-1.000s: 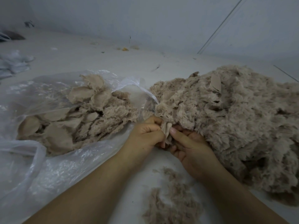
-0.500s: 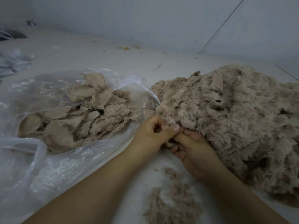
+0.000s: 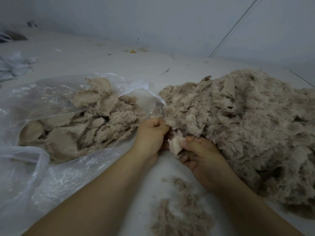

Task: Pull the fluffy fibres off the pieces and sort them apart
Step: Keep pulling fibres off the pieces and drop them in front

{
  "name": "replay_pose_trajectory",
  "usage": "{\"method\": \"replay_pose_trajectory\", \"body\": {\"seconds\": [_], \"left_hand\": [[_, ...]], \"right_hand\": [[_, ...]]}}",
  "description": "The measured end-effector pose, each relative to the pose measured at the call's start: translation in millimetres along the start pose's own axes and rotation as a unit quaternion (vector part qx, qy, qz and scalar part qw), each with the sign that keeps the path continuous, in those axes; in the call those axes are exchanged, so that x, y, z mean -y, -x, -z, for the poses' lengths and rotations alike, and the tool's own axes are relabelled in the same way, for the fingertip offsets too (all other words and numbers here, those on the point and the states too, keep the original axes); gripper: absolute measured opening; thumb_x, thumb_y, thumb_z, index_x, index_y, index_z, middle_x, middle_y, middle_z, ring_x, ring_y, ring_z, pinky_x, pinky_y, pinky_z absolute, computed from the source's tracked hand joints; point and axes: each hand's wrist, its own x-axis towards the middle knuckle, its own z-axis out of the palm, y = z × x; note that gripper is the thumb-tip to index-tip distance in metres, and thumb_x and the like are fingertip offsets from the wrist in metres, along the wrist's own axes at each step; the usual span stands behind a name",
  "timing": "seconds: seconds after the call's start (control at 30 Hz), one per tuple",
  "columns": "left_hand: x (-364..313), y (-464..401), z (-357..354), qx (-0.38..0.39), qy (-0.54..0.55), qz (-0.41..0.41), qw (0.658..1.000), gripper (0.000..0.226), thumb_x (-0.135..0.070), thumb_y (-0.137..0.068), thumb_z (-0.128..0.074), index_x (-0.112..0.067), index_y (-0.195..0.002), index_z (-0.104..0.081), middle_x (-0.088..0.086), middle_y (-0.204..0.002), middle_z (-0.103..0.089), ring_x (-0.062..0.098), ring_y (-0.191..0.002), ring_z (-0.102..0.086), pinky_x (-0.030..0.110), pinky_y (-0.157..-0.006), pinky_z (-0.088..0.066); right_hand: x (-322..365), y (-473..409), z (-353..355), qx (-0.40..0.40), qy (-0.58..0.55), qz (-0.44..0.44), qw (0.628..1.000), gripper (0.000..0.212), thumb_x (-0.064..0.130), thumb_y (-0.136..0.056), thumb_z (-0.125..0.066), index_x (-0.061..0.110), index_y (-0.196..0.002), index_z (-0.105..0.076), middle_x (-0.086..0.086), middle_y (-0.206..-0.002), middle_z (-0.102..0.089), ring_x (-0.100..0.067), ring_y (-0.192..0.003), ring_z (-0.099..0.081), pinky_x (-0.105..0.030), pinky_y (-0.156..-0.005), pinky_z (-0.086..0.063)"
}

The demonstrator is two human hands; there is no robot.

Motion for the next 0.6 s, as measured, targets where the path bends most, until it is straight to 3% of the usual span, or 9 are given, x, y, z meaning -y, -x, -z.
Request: {"method": "replay_pose_trajectory", "body": {"seconds": [0.07, 0.17, 0.27, 0.4, 0.43, 0.53, 0.6], "left_hand": [[-0.4, 1.2, -1.0, 0.008, -0.011, 0.003, 1.000, 0.008, 0.006, -0.088, -0.055, 0.010, -0.082, -0.060, 0.018, -0.069, -0.057, 0.023, -0.058, -0.054, 0.028, -0.049, -0.047], [-0.8, 3.1, -1.6, 0.036, -0.007, 0.011, 0.999, 0.011, 0.006, -0.090, -0.055, 0.013, -0.091, -0.063, 0.018, -0.072, -0.058, 0.025, -0.060, -0.051, 0.028, -0.051, -0.044], [-1.4, 5.0, 2.0, 0.086, -0.042, -0.002, 0.995, 0.020, 0.014, -0.082, -0.050, 0.003, -0.078, -0.067, 0.012, -0.061, -0.061, 0.021, -0.050, -0.055, 0.022, -0.048, -0.043], [4.3, 4.0, 4.9, 0.129, -0.105, -0.049, 0.985, 0.019, 0.014, -0.083, -0.058, 0.006, -0.093, -0.071, 0.024, -0.090, -0.072, 0.038, -0.081, -0.070, 0.043, -0.071, -0.059], [5.3, 3.6, 4.8, 0.128, -0.115, -0.057, 0.983, 0.015, 0.011, -0.085, -0.062, 0.005, -0.093, -0.072, 0.023, -0.091, -0.073, 0.037, -0.082, -0.071, 0.044, -0.072, -0.060], [6.6, 4.1, 3.9, 0.141, -0.150, -0.090, 0.975, 0.018, 0.007, -0.086, -0.064, -0.008, -0.084, -0.075, 0.003, -0.077, -0.075, 0.014, -0.070, -0.071, 0.027, -0.063, -0.056], [6.7, 4.3, 3.9, 0.137, -0.173, -0.101, 0.970, 0.022, 0.008, -0.086, -0.064, -0.011, -0.082, -0.074, -0.001, -0.075, -0.075, 0.012, -0.072, -0.070, 0.030, -0.066, -0.058]], "right_hand": [[1.4, 1.1, -0.4, 0.009, 0.003, -0.005, 1.000, 0.053, -0.008, -0.094, -0.043, 0.015, -0.051, -0.065, 0.007, -0.046, -0.052, 0.000, -0.035, -0.045, -0.014, -0.041, -0.038], [4.1, 3.4, -3.0, 0.017, 0.023, -0.014, 1.000, 0.036, -0.011, -0.093, -0.038, 0.005, -0.067, -0.057, 0.005, -0.040, -0.050, 0.000, -0.030, -0.043, -0.014, -0.041, -0.039], [5.0, 4.2, -3.8, 0.010, 0.020, -0.020, 1.000, 0.036, -0.012, -0.093, -0.037, 0.005, -0.067, -0.055, 0.004, -0.039, -0.050, -0.001, -0.030, -0.043, -0.014, -0.042, -0.039], [7.3, 6.1, -5.4, 0.012, 0.021, -0.014, 1.000, 0.028, -0.012, -0.093, -0.036, 0.002, -0.074, -0.050, 0.004, -0.039, -0.050, -0.001, -0.031, -0.045, -0.015, -0.045, -0.037], [6.8, 6.0, -4.8, 0.012, 0.021, -0.012, 1.000, 0.027, -0.012, -0.093, -0.036, 0.002, -0.075, -0.050, 0.005, -0.039, -0.051, -0.001, -0.031, -0.045, -0.015, -0.045, -0.038], [6.0, 7.7, -2.9, 0.014, 0.012, -0.005, 1.000, 0.028, -0.012, -0.093, -0.034, 0.002, -0.076, -0.050, 0.005, -0.040, -0.051, -0.001, -0.032, -0.046, -0.014, -0.045, -0.039], [4.7, 7.5, -1.2, 0.020, 0.012, -0.001, 1.000, 0.026, -0.012, -0.093, -0.035, 0.001, -0.078, -0.053, 0.005, -0.041, -0.051, -0.001, -0.033, -0.046, -0.015, -0.045, -0.041]]}}
